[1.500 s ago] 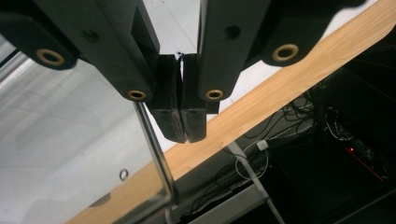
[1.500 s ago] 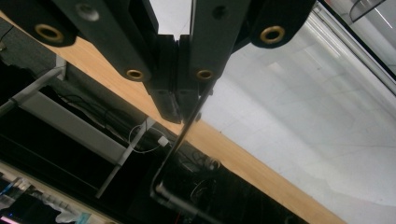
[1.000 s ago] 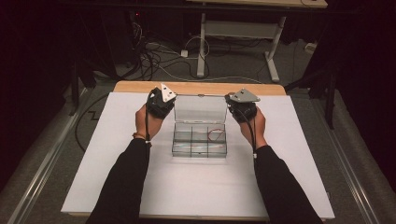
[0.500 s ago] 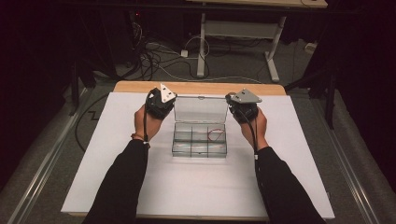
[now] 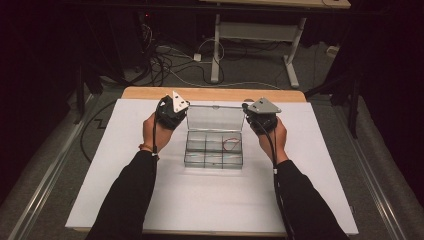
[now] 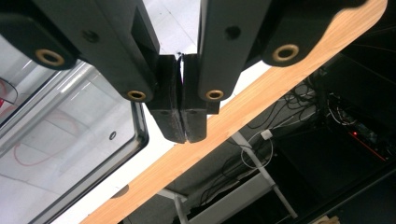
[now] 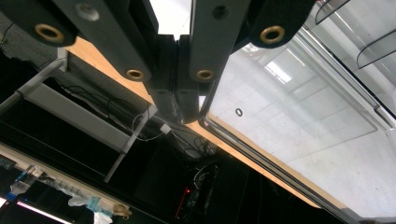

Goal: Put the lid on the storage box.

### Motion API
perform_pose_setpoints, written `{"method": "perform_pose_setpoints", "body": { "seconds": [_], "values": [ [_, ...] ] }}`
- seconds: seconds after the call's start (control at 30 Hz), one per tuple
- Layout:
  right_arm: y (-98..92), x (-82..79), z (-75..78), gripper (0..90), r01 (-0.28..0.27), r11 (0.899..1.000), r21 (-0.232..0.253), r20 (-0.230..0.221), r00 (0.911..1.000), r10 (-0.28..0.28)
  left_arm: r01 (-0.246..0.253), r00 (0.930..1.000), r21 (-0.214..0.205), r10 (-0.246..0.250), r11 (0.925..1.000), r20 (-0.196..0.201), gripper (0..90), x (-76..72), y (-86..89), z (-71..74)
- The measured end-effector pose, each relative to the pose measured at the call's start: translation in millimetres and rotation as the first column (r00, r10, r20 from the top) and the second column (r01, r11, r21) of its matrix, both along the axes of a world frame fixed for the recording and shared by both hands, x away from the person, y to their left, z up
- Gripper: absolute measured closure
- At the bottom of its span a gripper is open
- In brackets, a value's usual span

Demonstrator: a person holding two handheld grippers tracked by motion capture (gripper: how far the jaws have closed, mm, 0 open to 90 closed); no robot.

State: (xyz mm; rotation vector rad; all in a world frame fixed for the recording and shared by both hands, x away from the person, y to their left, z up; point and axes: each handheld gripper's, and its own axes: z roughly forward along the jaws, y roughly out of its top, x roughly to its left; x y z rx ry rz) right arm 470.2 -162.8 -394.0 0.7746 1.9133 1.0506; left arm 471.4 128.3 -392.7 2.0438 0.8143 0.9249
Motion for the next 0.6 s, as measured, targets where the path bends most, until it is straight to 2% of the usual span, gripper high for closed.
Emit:
{"method": "perform_pose_setpoints", "body": {
  "seconds": [0.07, 0.37, 0.6],
  "values": [
    [0.0, -1.4, 0.4, 90.0, 0.002, 1.000, 0.000, 0.001, 1.0000, -0.002, 0.004, 1.0000, -0.019, -0.004, 0.9998, 0.004, 85.5, -1.3, 1.1, 1.3],
    [1.9, -7.3, 2.9, 90.0, 0.018, 0.999, 0.030, 0.006, 0.9998, -0.019, 0.012, 0.9998, -0.049, -0.011, 0.9987, 0.015, 85.4, -6.5, 3.8, 3.9],
    [2.7, -11.2, 2.3, 90.0, 0.026, 0.999, 0.028, 0.006, 0.9996, -0.027, 0.018, 0.9996, -0.053, -0.017, 0.9984, 0.021, 85.4, -9.4, 4.5, 2.8]
  ]
}}
